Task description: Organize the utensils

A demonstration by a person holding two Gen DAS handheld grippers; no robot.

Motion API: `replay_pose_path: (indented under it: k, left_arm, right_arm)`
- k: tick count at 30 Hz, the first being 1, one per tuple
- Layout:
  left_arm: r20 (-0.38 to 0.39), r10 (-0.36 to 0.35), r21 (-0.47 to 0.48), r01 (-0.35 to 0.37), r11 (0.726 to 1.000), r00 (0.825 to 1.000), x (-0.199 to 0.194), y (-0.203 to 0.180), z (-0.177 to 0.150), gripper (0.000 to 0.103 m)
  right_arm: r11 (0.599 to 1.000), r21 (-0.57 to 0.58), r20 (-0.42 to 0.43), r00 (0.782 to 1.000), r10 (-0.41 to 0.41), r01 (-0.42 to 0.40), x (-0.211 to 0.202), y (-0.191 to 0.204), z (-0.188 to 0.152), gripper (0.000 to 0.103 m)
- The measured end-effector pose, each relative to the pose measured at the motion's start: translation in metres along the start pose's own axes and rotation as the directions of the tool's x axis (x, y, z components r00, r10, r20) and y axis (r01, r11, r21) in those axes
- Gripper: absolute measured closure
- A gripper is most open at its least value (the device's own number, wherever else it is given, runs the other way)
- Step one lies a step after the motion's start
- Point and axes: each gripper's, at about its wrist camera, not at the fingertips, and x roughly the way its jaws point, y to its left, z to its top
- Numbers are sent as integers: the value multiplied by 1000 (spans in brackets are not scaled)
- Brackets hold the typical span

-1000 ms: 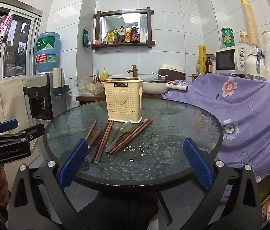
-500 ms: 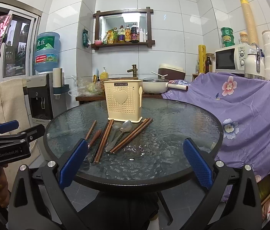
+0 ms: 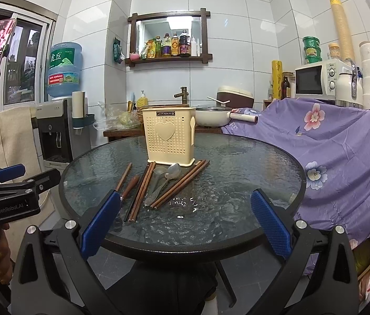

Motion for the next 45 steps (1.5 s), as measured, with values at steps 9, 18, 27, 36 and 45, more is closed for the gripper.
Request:
replay_pose_path:
  k: [9,18,27,36,45]
  left_arm:
    - [-1,0,0,0,1000,1000,0,0,0,6]
    - [-2,0,0,0,1000,1000,0,0,0,6]
    - [-13,-11,-4,11,1000,1000,2,0,0,6]
    - [-139,4,-12,-6,1000,990,34,1,-3,6]
    - [-254,11,31,-3,1000,967,88,15,18,6]
  right_arm:
    - [1000,-1,-3,1000,1,-1,1,1,-1,5]
    - [1000,-1,-5,1000,2,-2,2,1,0,5]
    - [1000,-11,-13,1000,-2,2,4,2,-1,5]
    - [1000,-3,-126,992,21,-22,35,-6,1,5]
    - [994,78,-298,949,101,-82,101,-33,15,10]
